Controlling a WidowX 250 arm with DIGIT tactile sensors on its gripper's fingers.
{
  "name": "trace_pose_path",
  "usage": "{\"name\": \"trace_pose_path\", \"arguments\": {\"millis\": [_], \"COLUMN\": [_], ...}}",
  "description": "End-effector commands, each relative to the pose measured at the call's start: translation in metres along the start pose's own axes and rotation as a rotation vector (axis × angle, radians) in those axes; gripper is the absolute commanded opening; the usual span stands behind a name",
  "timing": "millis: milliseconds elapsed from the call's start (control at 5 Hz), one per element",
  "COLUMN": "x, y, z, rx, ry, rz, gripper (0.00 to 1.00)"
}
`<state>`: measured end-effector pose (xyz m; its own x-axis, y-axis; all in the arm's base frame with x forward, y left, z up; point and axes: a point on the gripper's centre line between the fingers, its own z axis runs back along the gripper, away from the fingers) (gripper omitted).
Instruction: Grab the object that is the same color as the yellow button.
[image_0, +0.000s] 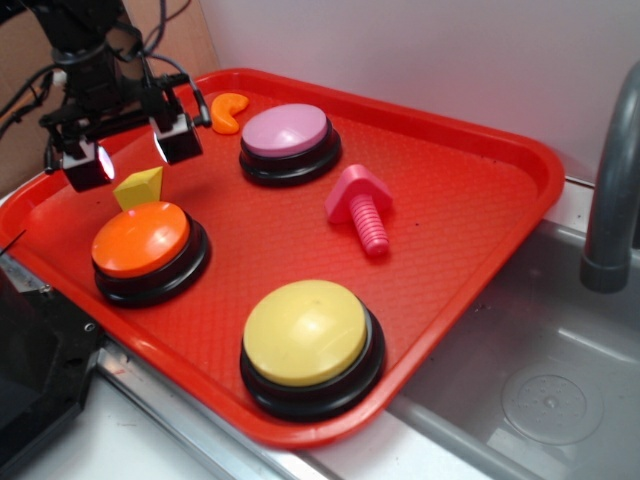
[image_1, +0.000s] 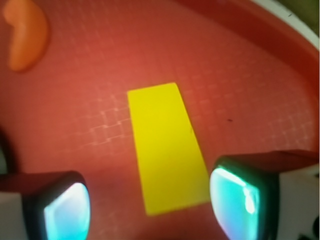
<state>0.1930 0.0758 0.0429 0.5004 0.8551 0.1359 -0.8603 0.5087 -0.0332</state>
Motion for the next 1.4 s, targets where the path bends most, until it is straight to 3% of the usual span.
{"name": "trace_pose_path", "arguments": {"millis": [0,200,400,600,800,1200], "x": [-0.005,-0.008,-0.011,-0.011,-0.008,-0.007], "y": [0.014,0.017,0.021,0.021,0.014,-0.019], "z": [-0.016,-0.019,-0.016,-0.009,0.016,0.075], "rx": [0.045,0.043,0.02,-0.004,-0.048,-0.125], "ry": [-0.02,-0.011,-0.033,-0.051,-0.071,-0.028], "rz": [0.005,0.006,0.019,0.028,0.002,-0.232], "gripper": [1.0,1.0,0.37,0.0,0.0,0.0]}}
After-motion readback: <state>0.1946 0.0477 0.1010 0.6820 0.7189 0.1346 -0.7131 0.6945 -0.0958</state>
